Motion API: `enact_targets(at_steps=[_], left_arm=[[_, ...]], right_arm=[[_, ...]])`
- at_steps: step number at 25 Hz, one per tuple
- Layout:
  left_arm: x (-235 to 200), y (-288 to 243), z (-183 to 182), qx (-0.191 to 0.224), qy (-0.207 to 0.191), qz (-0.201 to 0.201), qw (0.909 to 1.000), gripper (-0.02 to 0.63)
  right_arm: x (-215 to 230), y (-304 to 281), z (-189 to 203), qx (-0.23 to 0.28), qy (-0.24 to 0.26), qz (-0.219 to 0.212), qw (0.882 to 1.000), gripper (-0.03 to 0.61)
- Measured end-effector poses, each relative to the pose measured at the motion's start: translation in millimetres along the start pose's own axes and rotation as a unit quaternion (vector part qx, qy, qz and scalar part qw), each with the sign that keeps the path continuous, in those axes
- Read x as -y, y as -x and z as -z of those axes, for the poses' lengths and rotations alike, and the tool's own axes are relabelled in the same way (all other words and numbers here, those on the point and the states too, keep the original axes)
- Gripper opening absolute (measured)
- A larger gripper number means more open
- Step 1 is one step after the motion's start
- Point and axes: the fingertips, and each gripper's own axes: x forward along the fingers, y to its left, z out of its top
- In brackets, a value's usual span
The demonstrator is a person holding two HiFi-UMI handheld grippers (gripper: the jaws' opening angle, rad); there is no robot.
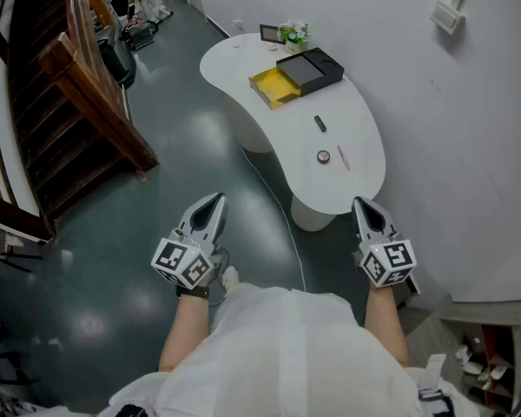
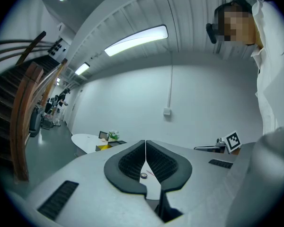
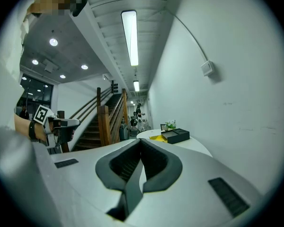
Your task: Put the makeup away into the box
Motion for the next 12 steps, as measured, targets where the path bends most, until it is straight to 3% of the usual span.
enact_targets(at_steps=[12], left_arm=[[4.0,-10.0,2.1,-0.005,0.001,0.003,1.0,0.018]], right_arm=[[8.6,0.4,-0.4,0.001,-0.001,0.004,1.0,0.009]])
